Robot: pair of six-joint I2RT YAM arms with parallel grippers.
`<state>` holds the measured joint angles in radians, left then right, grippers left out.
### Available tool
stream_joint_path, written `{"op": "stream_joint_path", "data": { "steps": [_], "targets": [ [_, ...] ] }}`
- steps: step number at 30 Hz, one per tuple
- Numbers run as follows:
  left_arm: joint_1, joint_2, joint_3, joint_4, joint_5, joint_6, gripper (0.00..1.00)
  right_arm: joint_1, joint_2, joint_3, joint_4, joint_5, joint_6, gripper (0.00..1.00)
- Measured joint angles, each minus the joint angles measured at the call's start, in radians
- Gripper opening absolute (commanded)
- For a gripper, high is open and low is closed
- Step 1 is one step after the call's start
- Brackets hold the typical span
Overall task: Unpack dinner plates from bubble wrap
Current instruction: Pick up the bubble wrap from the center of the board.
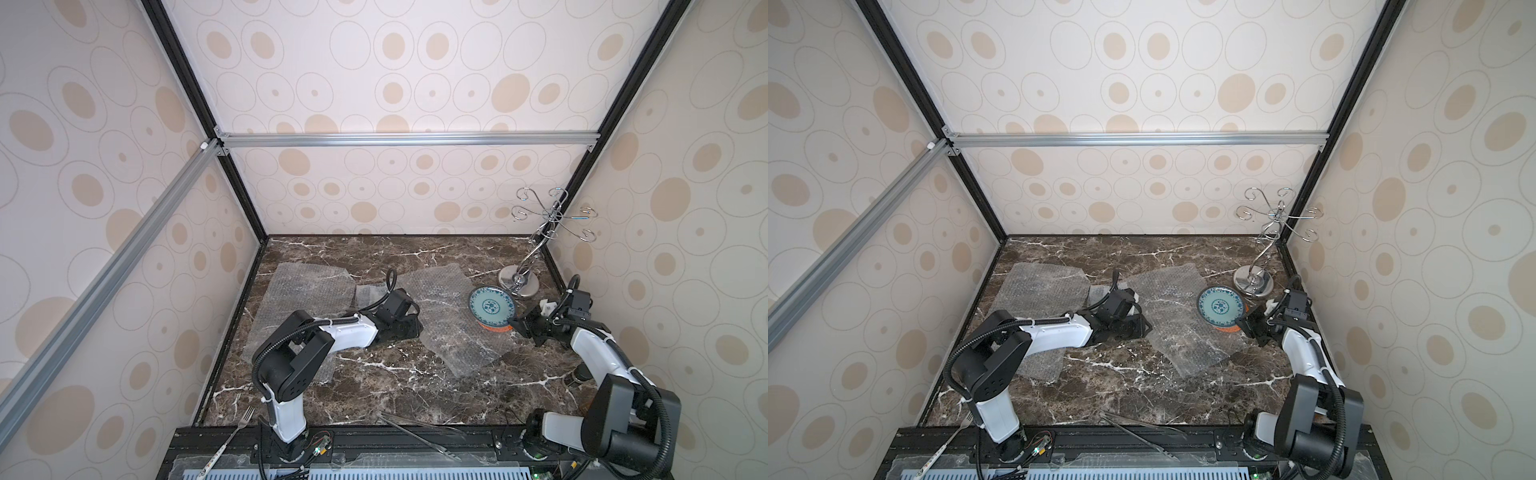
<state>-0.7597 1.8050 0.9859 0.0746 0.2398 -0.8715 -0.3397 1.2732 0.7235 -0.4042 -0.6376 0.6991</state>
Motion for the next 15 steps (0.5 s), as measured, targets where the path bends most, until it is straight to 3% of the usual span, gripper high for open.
{"op": "stream_joint_path", "data": {
  "steps": [5,15],
  "targets": [
    [0.000,-0.007,0.000,0.008,-0.022,-0.011,0.00,-0.025,0.021,0.020,0.004,-0.014,-0.006,0.00],
    [0.014,-0.063,0.002,-0.011,-0.032,0.001,0.00,-0.037,0.087,0.050,0.008,-0.004,-0.019,0.00]
  ]
}}
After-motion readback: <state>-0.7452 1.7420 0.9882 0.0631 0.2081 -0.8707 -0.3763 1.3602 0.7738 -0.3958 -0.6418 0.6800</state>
